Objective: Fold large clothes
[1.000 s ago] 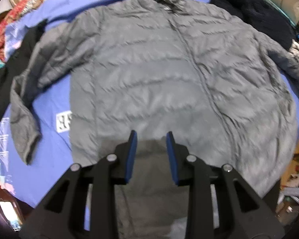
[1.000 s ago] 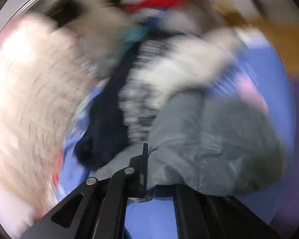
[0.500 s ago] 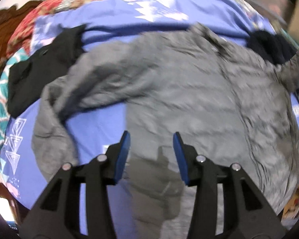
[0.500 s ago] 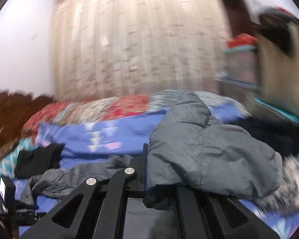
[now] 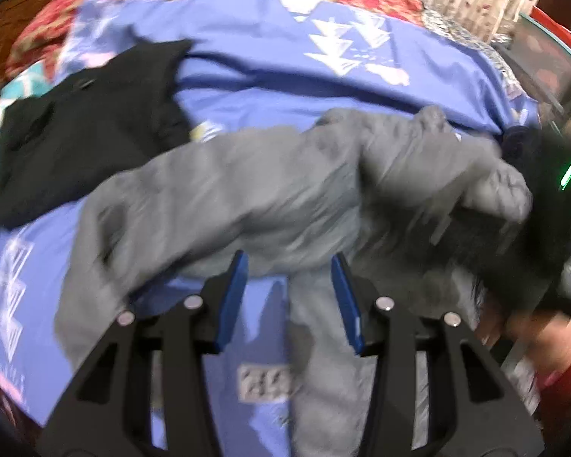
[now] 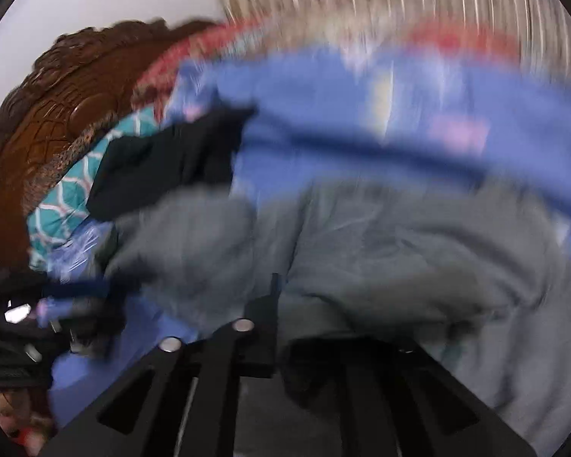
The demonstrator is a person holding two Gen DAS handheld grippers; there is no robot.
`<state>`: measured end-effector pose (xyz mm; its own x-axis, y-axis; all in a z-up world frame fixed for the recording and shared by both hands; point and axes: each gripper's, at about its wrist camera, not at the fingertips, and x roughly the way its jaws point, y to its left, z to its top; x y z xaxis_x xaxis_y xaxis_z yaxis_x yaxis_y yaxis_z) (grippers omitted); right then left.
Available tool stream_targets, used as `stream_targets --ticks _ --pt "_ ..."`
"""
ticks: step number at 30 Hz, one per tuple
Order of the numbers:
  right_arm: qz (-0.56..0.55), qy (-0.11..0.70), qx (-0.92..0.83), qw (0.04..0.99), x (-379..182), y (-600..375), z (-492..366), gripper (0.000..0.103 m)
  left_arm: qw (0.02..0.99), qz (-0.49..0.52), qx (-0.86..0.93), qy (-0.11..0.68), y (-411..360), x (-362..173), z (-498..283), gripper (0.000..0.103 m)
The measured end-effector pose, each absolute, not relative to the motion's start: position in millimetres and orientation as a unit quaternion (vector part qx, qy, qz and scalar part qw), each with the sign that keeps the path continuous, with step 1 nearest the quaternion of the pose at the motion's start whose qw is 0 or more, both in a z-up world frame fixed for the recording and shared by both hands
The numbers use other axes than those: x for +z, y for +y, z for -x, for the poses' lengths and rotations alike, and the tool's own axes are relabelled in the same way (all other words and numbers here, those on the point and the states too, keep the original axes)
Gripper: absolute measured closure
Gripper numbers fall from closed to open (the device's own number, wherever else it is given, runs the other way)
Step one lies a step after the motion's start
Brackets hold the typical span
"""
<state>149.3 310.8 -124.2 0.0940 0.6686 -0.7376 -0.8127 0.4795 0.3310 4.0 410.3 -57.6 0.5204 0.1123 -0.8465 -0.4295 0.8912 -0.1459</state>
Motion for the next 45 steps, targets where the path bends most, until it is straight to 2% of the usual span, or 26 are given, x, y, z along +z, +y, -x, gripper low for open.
stream_targets --ticks 2,5,6,9,11,12,15,17,19,22,26,30,34,36,38,43,45 --pt "0.048 0.458 0.515 0.723 -129 287 -149 0.053 0.858 0.175 0.132 0.465 408 -58 -28 0.060" --pt "0.002 0.449 0.520 0.726 -114 233 -148 0.029 0.855 0.188 0.100 0.474 405 -65 -55 0.059" --pt "-0.013 0.444 0.527 0.725 -107 213 -148 0.027 0.854 0.192 0.092 0.475 403 -67 -62 0.059" --pt "-0.060 0.428 0.535 0.726 -89 161 -152 0.026 0.852 0.194 0.075 0.481 392 -75 -81 0.059" --pt "-0.095 0.411 0.500 0.756 -79 115 -164 0.025 0.846 0.189 0.075 0.493 385 -82 -94 0.046" --pt "-0.114 0.395 0.471 0.780 -74 88 -174 0.025 0.838 0.192 0.078 0.504 381 -89 -101 0.045" --pt "-0.134 0.379 0.379 0.833 -71 43 -195 0.025 0.837 0.196 0.065 0.507 369 -92 -102 0.045" --pt "-0.160 0.396 0.330 0.842 -77 19 -214 0.025 0.854 0.170 0.064 0.487 354 -83 -94 0.045" --pt "-0.163 0.396 0.304 0.851 -81 4 -223 0.025 0.874 0.121 0.087 0.463 335 -71 -81 0.044" --pt "-0.157 0.402 0.274 0.859 -88 3 -235 0.025 0.892 0.070 0.111 0.433 309 -65 -60 0.034" --pt "-0.146 0.435 0.265 0.848 -105 18 -248 0.025 0.885 0.003 0.137 0.445 283 -88 -63 0.034" --pt "-0.122 0.454 0.272 0.840 -111 37 -247 0.023 0.874 -0.020 0.168 0.455 286 -107 -76 0.034" --pt "-0.077 0.484 0.254 0.834 -125 49 -252 0.024 0.864 0.027 0.198 0.462 316 -108 -92 0.034" --pt "-0.049 0.471 0.239 0.847 -125 49 -250 0.052 0.861 0.070 0.218 0.454 339 -102 -96 0.034" --pt "-0.027 0.454 0.212 0.865 -122 44 -251 0.060 0.854 0.106 0.241 0.449 365 -99 -96 0.034" --pt "-0.049 0.439 0.163 0.882 -126 20 -259 0.060 0.837 0.177 0.249 0.454 409 -108 -77 0.034" --pt "-0.065 0.441 0.160 0.881 -127 13 -258 0.056 0.830 0.203 0.243 0.459 416 -113 -67 0.034"
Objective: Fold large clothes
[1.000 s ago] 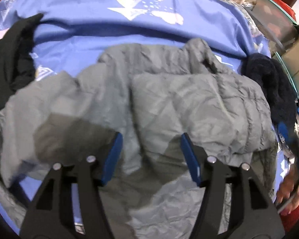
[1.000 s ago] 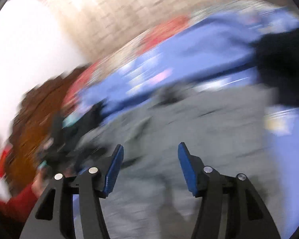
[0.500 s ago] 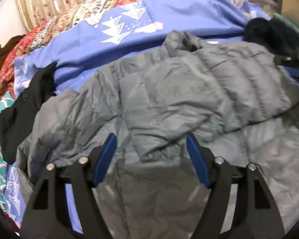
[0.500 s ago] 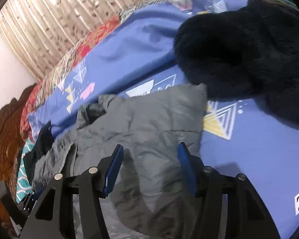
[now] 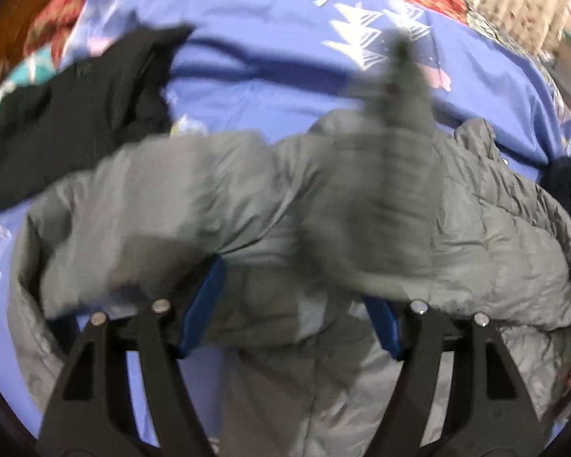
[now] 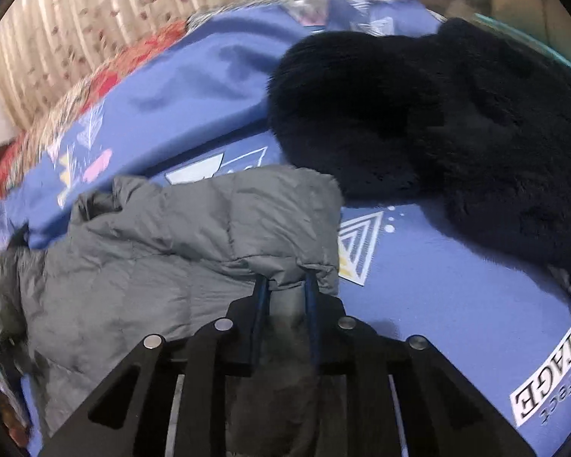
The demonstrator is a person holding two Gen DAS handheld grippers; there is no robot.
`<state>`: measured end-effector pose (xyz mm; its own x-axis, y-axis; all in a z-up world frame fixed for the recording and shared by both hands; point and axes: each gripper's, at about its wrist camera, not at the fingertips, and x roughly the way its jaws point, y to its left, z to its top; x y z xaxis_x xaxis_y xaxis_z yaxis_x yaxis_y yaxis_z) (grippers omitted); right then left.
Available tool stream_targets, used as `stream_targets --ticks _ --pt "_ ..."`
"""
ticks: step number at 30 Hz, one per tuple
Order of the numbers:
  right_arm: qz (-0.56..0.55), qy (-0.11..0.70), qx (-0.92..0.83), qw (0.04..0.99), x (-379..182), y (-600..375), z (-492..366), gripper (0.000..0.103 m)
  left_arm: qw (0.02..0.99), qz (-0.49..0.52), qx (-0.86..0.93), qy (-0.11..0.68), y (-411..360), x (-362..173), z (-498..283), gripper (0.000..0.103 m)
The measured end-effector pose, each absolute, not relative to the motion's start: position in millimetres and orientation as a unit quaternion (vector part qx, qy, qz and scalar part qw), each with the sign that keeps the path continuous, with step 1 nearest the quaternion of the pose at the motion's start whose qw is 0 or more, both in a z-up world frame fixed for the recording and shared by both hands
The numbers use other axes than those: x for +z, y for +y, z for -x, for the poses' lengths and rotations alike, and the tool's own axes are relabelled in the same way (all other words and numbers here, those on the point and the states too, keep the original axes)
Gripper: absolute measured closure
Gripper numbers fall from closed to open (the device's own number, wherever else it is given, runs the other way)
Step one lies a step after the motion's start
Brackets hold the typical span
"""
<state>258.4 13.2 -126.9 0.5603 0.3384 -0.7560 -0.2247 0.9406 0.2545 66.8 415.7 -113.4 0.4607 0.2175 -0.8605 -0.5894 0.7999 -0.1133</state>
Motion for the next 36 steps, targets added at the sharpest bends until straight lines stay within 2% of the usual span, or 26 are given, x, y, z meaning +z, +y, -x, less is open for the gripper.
stream_targets --ticks 6,9,14,15,16,17,18,23,28,32,34,36 --pt "-0.119 0.420 0.201 0.877 -106 2 -229 0.040 0.831 0.201 0.213 0.473 401 -120 -49 0.034" --pt "-0.108 0.416 0.224 0.875 -100 5 -207 0.033 0.831 0.195 0.208 0.478 398 -122 -52 0.034" --pt "-0.047 0.459 0.195 0.865 -123 10 -201 0.030 0.825 0.193 0.210 0.488 396 -125 -58 0.034" --pt "-0.046 0.463 0.184 0.866 -128 4 -203 0.033 0.823 0.189 0.211 0.492 395 -126 -58 0.034" --pt "-0.042 0.458 0.170 0.871 -130 0 -204 0.042 0.822 0.186 0.212 0.496 395 -128 -58 0.034" --pt "-0.036 0.453 0.151 0.878 -132 -5 -205 0.067 0.820 0.186 0.211 0.498 395 -129 -57 0.034" --pt "-0.040 0.448 0.135 0.883 -133 -12 -206 0.072 0.819 0.185 0.212 0.499 394 -130 -57 0.034" --pt "-0.065 0.418 0.079 0.903 -124 -34 -197 0.072 0.820 0.182 0.203 0.502 391 -124 -46 0.034" --pt "-0.086 0.389 0.118 0.910 -102 -26 -168 0.070 0.839 0.165 0.184 0.485 385 -103 -7 0.034" --pt "-0.069 0.386 0.175 0.903 -97 15 -137 0.064 0.842 0.155 0.191 0.480 390 -99 41 0.034" --pt "-0.064 0.384 0.212 0.897 -99 43 -121 0.056 0.839 0.157 0.200 0.481 397 -102 74 0.034" --pt "-0.069 0.389 0.259 0.881 -103 75 -102 0.041 0.834 0.159 0.216 0.481 406 -105 109 0.034"
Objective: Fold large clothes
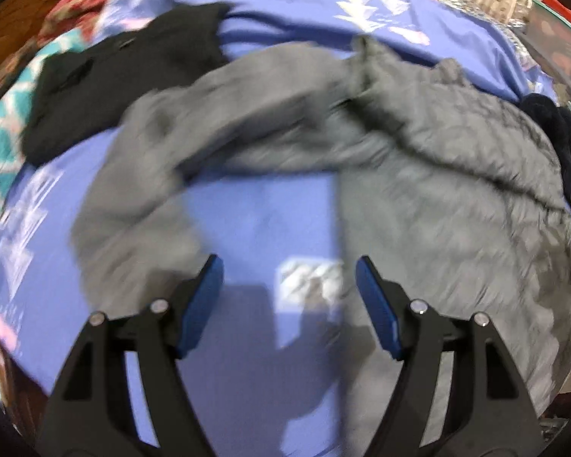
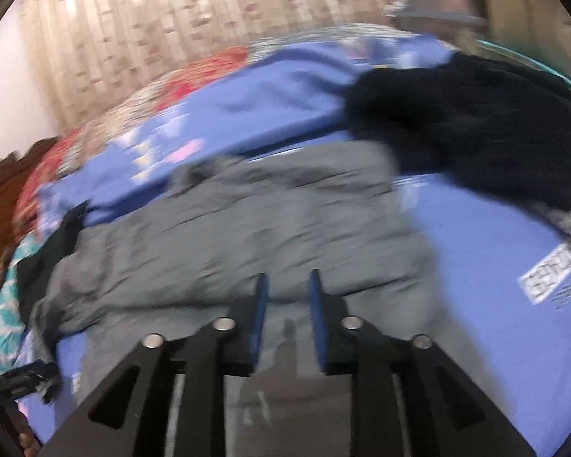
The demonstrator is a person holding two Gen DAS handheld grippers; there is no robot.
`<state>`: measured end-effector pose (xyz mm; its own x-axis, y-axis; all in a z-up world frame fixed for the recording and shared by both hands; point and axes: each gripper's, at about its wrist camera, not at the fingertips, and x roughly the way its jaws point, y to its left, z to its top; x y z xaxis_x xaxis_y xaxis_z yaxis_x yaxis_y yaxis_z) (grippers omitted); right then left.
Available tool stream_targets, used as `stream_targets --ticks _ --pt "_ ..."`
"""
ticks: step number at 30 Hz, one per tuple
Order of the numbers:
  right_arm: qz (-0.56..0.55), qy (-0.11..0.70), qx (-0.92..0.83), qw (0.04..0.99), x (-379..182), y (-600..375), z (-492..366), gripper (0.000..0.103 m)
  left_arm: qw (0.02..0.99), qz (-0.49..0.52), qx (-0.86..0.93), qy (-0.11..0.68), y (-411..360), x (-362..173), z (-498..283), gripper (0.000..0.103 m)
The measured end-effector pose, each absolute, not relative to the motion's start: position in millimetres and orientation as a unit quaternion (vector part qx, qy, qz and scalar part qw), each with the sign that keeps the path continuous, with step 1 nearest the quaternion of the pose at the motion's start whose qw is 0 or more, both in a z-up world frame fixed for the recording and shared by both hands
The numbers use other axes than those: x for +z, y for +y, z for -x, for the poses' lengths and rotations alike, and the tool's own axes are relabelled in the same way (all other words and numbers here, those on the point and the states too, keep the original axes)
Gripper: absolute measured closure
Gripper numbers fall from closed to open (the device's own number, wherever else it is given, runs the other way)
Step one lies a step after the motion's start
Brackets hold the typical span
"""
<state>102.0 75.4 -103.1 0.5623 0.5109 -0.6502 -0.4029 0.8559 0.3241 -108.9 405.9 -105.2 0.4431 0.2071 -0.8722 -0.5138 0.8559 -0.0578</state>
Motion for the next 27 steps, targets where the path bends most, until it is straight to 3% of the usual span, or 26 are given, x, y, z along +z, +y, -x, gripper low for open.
stream_targets --ticks 3,5,8,15,20,27 --pt "-0.075 0.416 0.329 0.844 -111 123 -71 0.024 0.836 0.169 0.246 0.462 422 -109 166 0.034" --pt "-0.063 0.435 0.369 0.819 -116 157 -49 0.022 0.834 0.181 0.267 0.447 434 -112 199 0.028" --pt "-0.049 0.479 0.446 0.755 -128 222 -13 0.021 0.832 0.206 0.303 0.417 452 -119 245 0.020" --pt "-0.066 0.571 0.531 0.622 -166 359 46 0.021 0.803 0.308 0.317 0.400 479 -150 293 0.017" --pt "-0.085 0.615 0.507 0.598 -189 409 49 0.021 0.795 0.306 0.320 0.414 471 -171 300 0.006" --pt "-0.067 0.607 0.503 0.612 -195 418 57 0.022 0.804 0.274 0.319 0.420 457 -178 300 0.006"
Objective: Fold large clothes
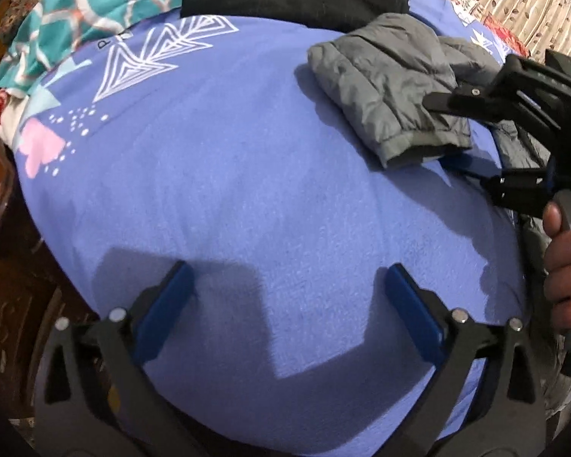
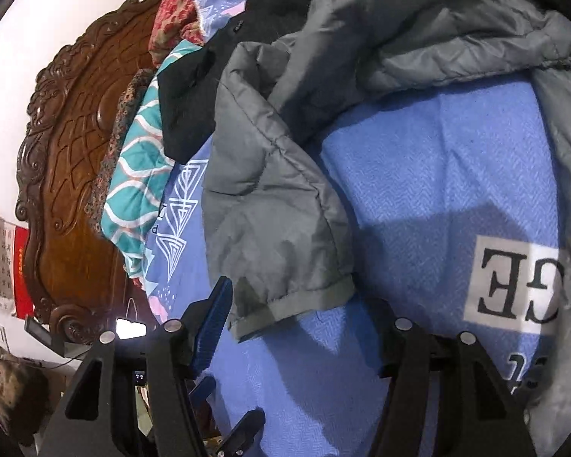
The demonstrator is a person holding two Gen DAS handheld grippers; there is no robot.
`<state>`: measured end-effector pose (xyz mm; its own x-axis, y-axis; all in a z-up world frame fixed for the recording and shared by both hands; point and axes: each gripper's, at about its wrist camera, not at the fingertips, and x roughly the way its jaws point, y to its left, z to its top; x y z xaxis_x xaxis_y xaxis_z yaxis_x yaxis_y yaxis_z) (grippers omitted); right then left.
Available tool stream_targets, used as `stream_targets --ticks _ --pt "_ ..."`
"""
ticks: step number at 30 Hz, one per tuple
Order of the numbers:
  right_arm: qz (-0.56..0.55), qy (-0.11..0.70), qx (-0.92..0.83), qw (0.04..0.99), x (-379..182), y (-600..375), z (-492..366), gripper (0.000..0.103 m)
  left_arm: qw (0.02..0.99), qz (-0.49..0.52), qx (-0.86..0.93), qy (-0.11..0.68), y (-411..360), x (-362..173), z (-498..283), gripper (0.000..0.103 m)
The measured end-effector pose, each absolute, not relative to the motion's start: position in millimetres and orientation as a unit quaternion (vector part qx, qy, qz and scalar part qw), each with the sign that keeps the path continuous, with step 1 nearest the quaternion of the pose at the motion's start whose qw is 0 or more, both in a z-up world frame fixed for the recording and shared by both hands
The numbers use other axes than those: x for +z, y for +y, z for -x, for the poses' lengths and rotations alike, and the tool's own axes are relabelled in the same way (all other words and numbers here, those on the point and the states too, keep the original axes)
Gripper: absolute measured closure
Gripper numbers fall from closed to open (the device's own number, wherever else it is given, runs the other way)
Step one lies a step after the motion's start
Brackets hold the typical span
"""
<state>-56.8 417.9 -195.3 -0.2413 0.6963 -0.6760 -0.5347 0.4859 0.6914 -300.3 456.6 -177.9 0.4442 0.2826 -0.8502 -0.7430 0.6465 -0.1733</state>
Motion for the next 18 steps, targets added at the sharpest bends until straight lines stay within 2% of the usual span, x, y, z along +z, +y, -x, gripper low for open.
stream_targets --ticks 1,3,9,13,18 --pt "-0.059 0.605 0.505 0.613 -194 418 57 0.024 0.807 0.277 0.316 0.416 458 -178 303 0.006" --pt "-0.018 0.588 0.524 0.615 -185 420 62 0.070 0.812 0.278 0.307 0.410 459 -176 306 0.006" --pt "0.122 0.446 0.621 0.633 -106 426 121 0.073 0.810 0.350 0.281 0.378 485 -161 339 0.006" --pt "0.192 0.372 0.650 0.635 -53 432 136 0.074 0.803 0.310 0.334 0.383 504 -137 353 0.006" --pt "0.247 0.291 0.633 0.674 25 408 94 0.074 0.830 0.276 0.324 0.360 517 -87 336 0.006"
